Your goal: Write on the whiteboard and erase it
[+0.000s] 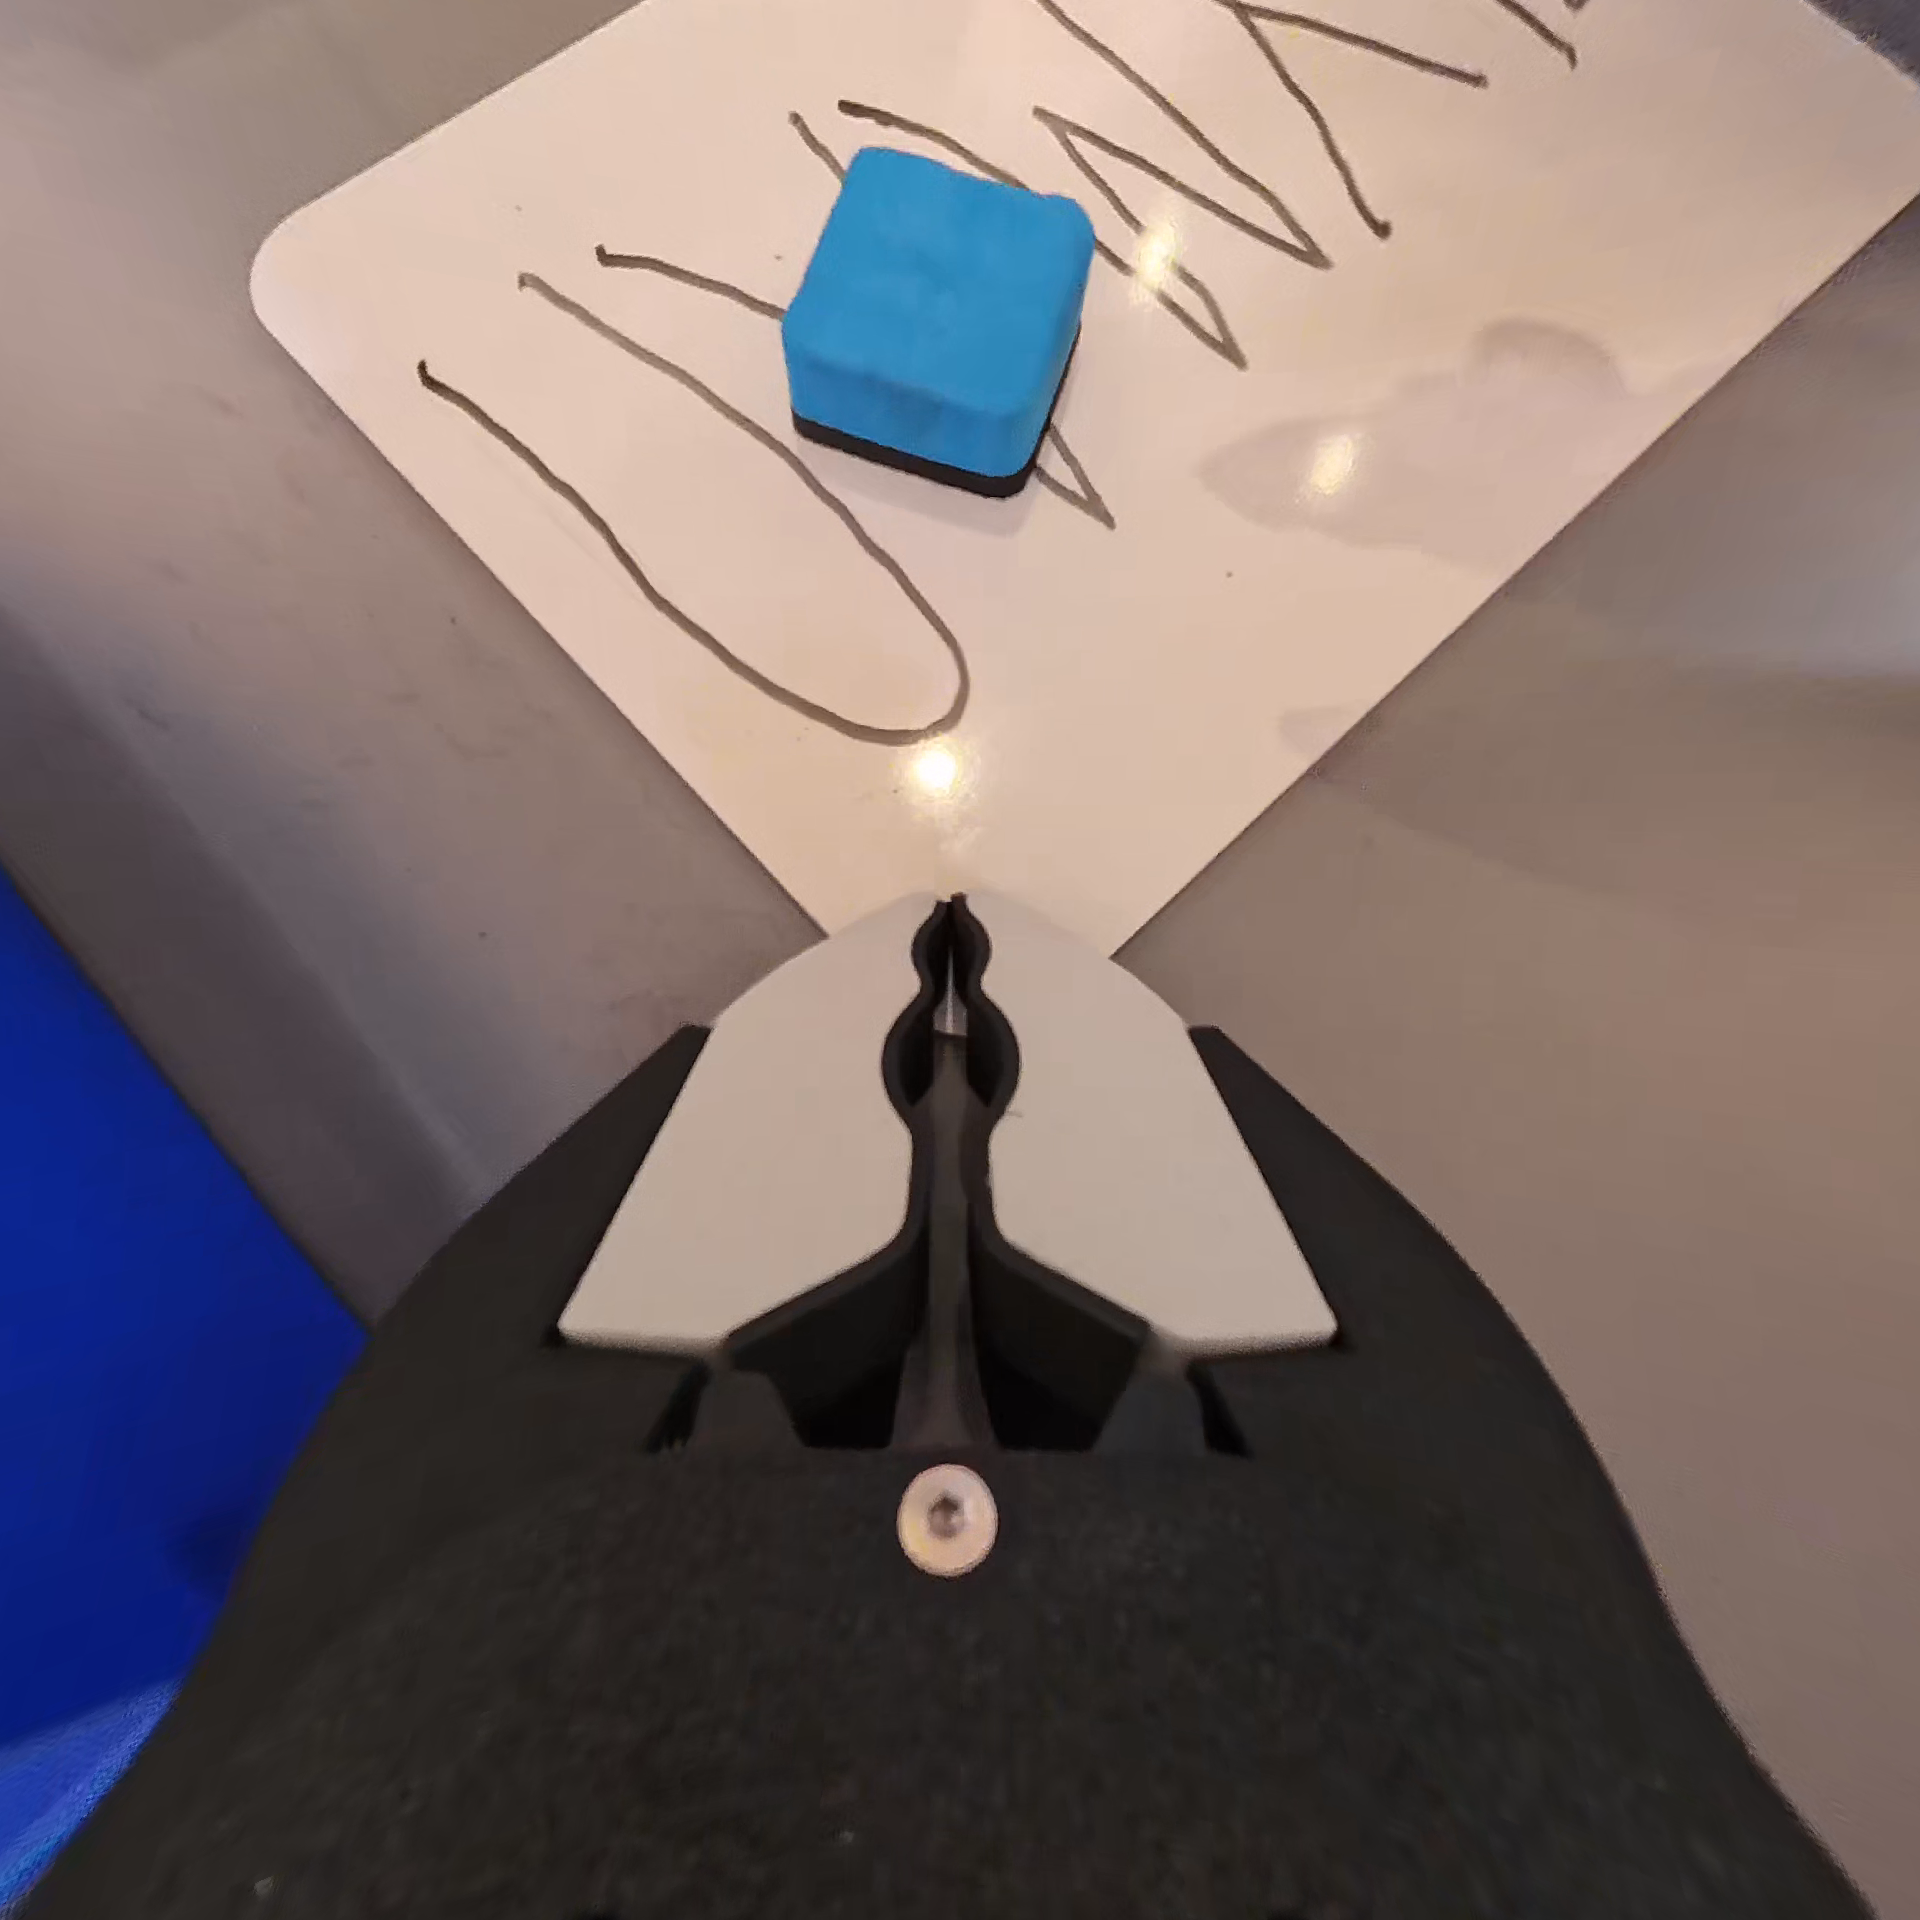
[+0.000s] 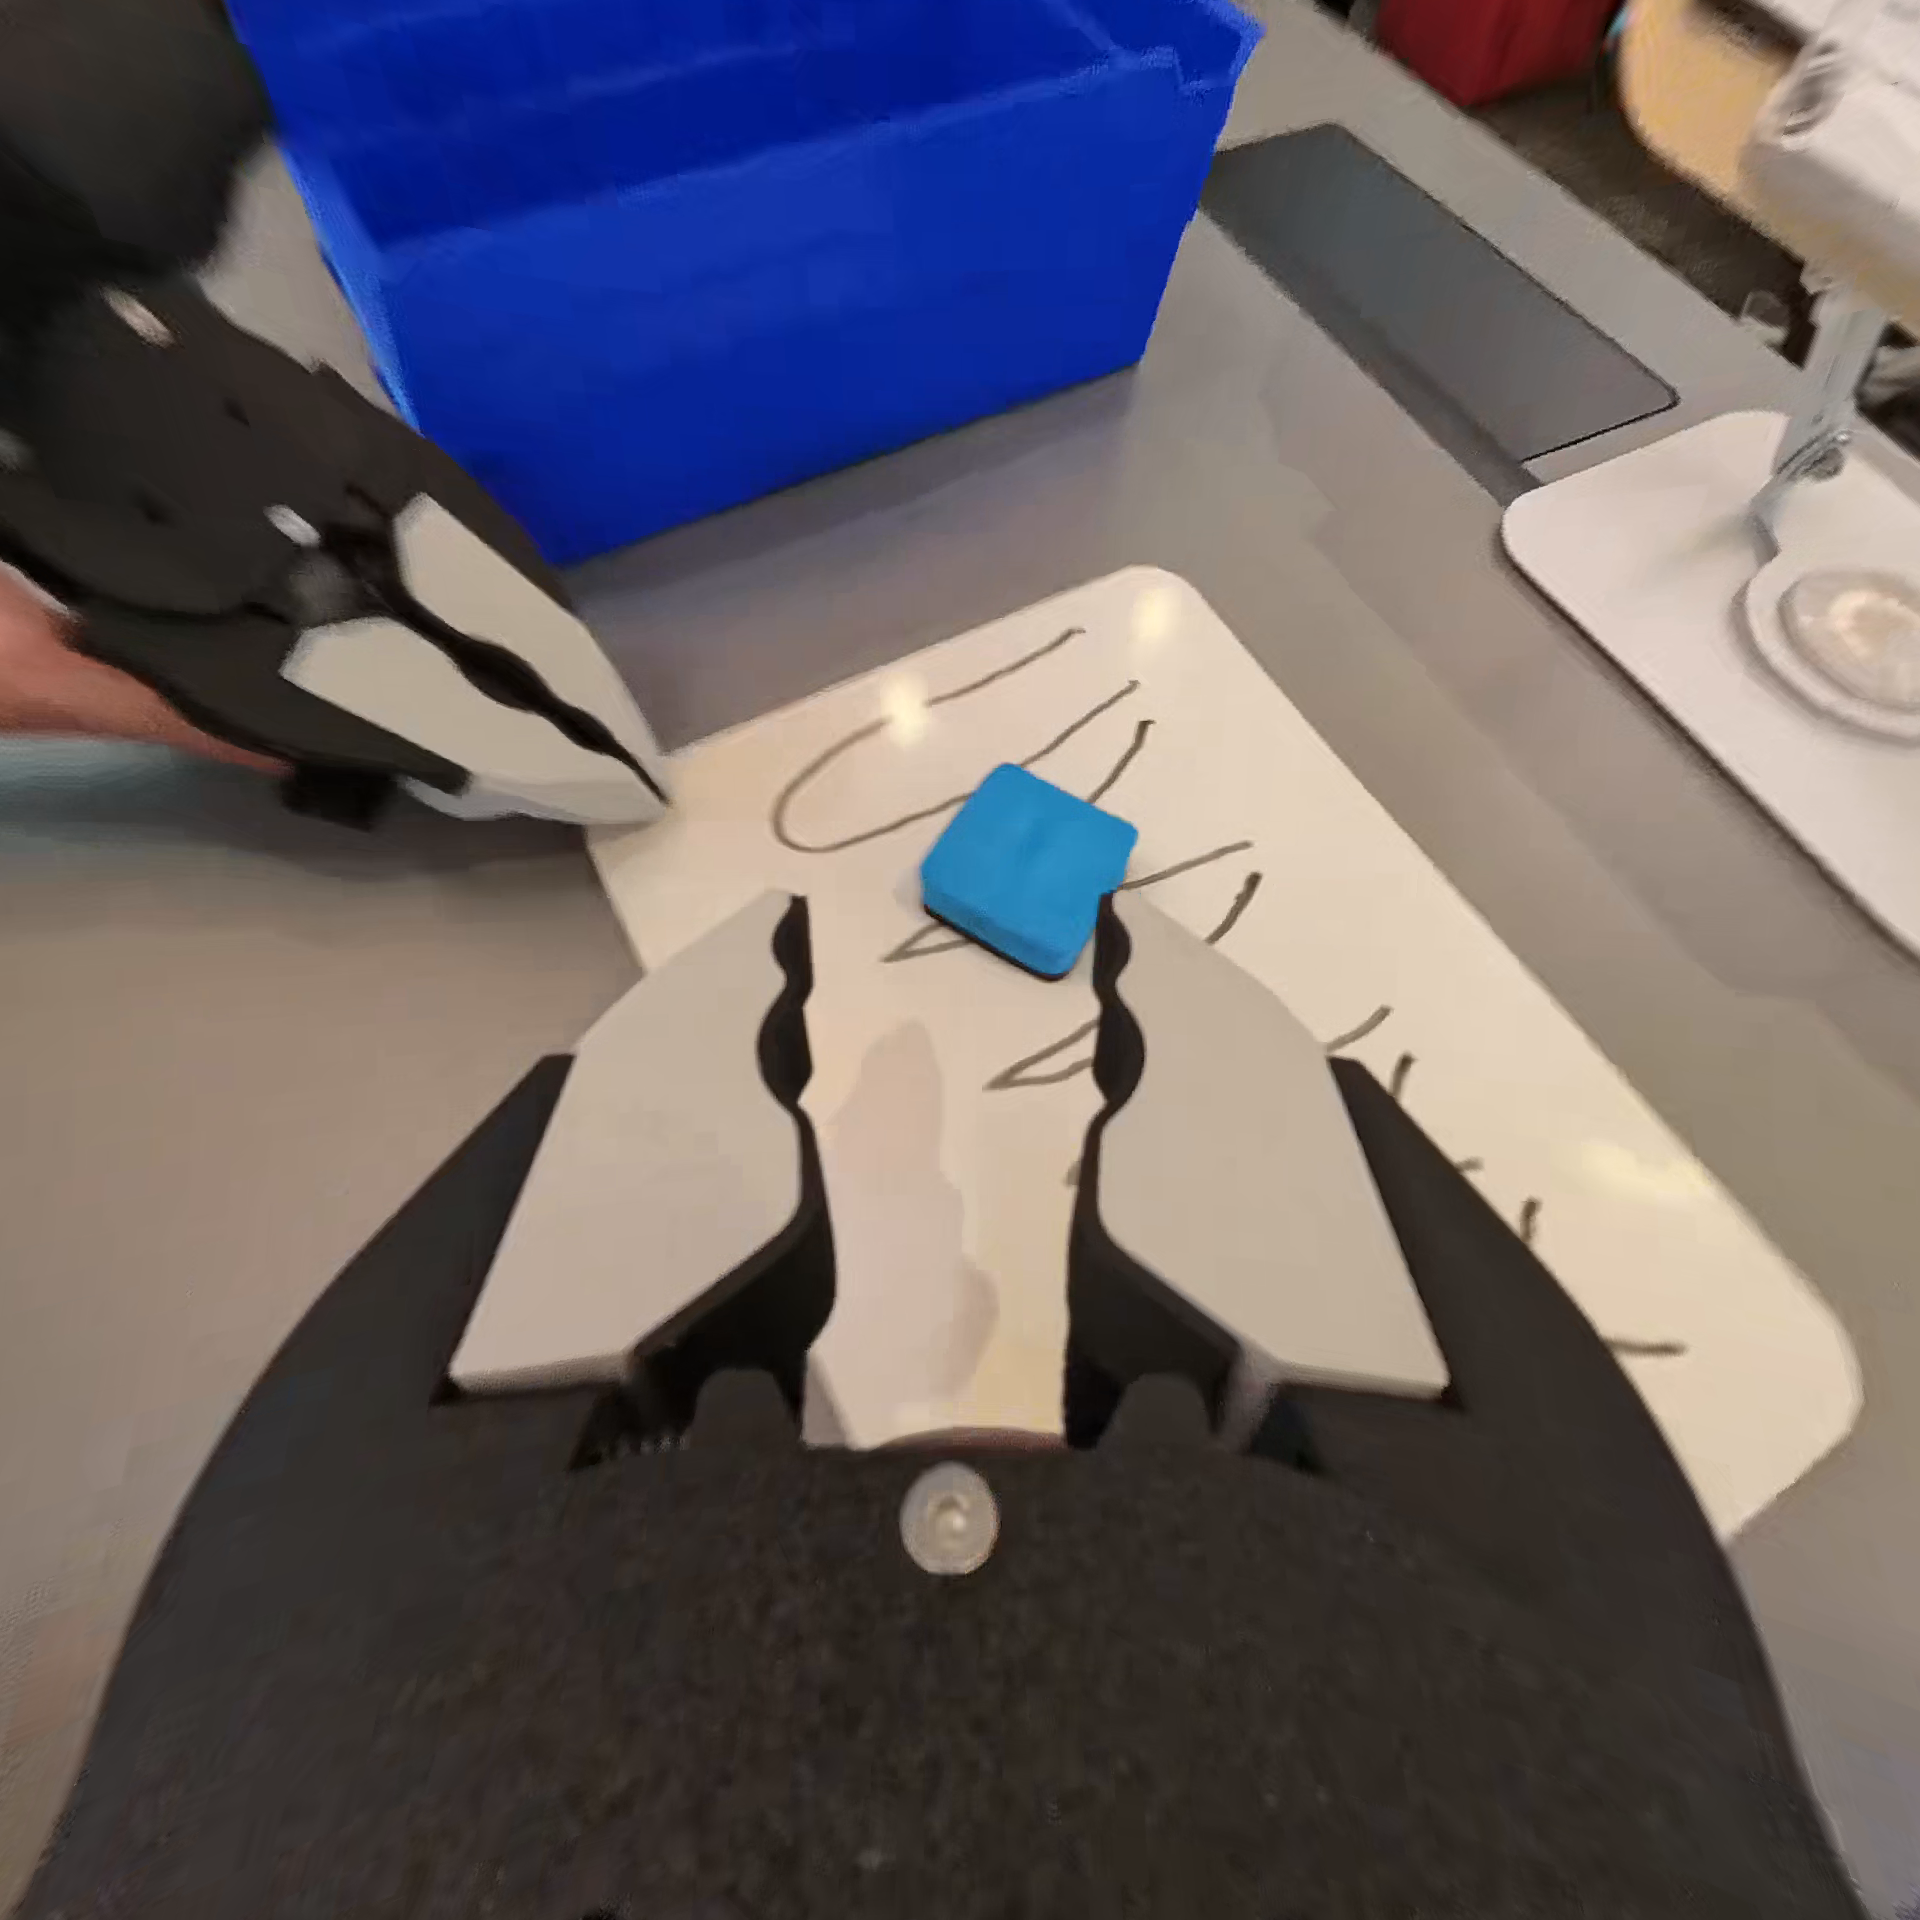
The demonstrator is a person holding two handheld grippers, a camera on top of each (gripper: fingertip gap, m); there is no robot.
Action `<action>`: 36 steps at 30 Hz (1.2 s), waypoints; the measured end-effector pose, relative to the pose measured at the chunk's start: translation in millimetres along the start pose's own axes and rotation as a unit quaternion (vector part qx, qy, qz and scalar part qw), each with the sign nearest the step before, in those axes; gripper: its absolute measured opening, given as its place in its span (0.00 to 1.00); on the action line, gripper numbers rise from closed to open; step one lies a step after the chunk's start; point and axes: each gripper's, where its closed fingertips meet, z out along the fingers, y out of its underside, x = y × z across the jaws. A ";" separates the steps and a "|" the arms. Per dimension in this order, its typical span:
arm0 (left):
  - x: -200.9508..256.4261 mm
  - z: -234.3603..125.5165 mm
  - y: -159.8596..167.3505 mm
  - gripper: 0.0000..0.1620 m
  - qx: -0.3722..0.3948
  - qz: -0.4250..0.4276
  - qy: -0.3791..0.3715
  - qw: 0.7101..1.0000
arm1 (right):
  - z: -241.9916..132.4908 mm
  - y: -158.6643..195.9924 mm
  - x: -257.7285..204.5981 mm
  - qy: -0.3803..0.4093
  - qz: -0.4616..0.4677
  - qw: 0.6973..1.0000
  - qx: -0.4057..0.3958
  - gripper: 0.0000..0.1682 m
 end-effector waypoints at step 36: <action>-6.4 -0.9 0.6 0.00 0.006 -0.015 -0.014 1.000 | 93.5 8.6 0.3 -0.139 -0.271 0.928 -0.215 0.36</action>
